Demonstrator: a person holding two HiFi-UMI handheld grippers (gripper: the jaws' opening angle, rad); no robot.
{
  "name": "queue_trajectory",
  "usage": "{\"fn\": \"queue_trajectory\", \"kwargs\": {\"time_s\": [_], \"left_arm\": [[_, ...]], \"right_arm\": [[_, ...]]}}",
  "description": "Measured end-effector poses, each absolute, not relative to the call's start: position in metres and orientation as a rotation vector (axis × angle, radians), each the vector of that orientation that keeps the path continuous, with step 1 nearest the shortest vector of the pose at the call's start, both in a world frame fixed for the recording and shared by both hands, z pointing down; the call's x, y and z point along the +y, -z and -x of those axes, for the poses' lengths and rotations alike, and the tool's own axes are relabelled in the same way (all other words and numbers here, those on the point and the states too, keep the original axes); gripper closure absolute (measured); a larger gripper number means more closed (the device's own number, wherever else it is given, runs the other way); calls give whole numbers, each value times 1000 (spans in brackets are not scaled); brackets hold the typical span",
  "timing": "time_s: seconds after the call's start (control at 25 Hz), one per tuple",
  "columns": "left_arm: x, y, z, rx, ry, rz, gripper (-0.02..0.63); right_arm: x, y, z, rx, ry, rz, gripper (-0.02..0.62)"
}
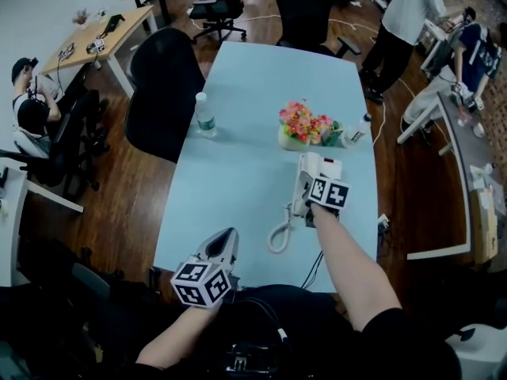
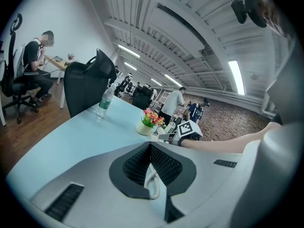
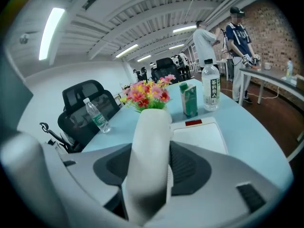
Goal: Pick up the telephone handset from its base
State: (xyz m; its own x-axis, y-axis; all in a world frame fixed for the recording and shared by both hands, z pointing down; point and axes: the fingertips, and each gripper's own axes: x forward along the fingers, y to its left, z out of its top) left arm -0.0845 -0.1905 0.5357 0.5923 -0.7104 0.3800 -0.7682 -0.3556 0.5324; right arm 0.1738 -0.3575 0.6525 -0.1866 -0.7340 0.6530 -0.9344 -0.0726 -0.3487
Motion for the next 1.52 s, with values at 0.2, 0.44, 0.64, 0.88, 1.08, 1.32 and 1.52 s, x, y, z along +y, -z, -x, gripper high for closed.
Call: {"fn": "queue_trajectory", "kwargs": {"time_s": [0.2, 0.44, 0.64, 0.88, 1.08, 1.32, 1.52], "left_arm": [[-185, -533, 71, -1110, -153, -2184, 606], [-182, -524, 65, -1070, -171, -2255, 606], [-179, -524, 57, -1028, -183, -2277, 606], [-173, -522, 42, -967, -196, -2301, 606], [-170, -521, 31, -923, -203, -2322, 606], [-167, -519, 30, -912, -190, -2318, 606], [-154, -518, 21, -864, -201, -2335, 606]], "right_arm": [[-335, -615, -175, -2083, -1174, -1862, 347], [-283, -551, -171, -2321, -1201, -1879, 347], [-224, -497, -168, -2467, -1088, -1860, 347], [-163, -470, -167, -2537, -963, -1868, 347], [-123, -480, -162, -2516, -1011, -1878, 347], [-97, -502, -143, -2485, -1094, -1840, 347], [-104, -511, -136, -2491, -1119, -1808, 348]]}}
